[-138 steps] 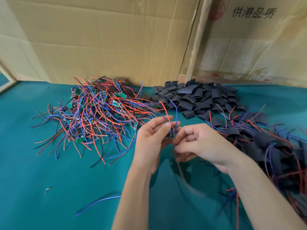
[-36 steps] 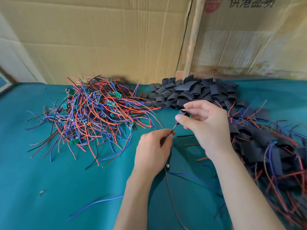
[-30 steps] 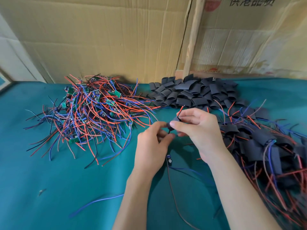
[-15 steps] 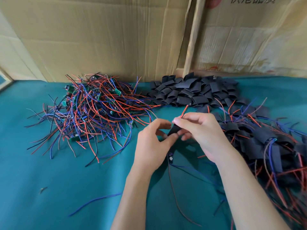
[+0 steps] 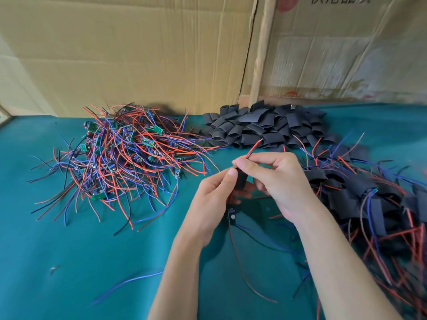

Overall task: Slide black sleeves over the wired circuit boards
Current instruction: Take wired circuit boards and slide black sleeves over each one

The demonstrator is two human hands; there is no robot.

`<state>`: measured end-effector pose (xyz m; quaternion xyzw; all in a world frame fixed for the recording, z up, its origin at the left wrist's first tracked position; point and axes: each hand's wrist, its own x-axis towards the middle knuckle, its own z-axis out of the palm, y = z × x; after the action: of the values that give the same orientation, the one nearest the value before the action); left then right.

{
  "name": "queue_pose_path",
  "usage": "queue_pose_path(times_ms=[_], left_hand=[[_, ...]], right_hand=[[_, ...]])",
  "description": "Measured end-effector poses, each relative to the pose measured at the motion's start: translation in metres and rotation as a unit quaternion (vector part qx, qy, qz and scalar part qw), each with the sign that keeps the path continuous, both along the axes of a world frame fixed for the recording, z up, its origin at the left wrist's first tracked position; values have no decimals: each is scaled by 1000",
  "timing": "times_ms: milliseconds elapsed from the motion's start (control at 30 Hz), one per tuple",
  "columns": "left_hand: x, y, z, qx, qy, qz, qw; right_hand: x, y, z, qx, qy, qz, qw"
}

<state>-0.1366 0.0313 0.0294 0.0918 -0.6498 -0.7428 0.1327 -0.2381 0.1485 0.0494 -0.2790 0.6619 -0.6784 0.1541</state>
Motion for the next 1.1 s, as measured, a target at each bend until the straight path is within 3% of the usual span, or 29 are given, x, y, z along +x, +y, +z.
queue_pose_path(times_ms=[333, 500, 700, 833, 967, 1100], left_hand=[[-1, 3, -3, 133, 26, -15, 991], [-4, 10, -5, 61, 23, -11, 998], [-8, 12, -8, -46, 35, 4, 998], [-8, 11, -10, -73, 36, 11, 997], [-8, 11, -8, -76, 23, -21, 997], [-8, 16, -7, -98, 1, -36, 995]], right_hand=[[-6, 4, 10, -128, -61, -130, 981], [0, -4, 14, -106, 10, -143, 984], [3, -8, 15, -120, 3, -170, 978], [5, -11, 15, -117, 10, -209, 971], [-1, -6, 12, -148, -54, -261, 952], [7, -14, 11, -107, -36, -207, 972]])
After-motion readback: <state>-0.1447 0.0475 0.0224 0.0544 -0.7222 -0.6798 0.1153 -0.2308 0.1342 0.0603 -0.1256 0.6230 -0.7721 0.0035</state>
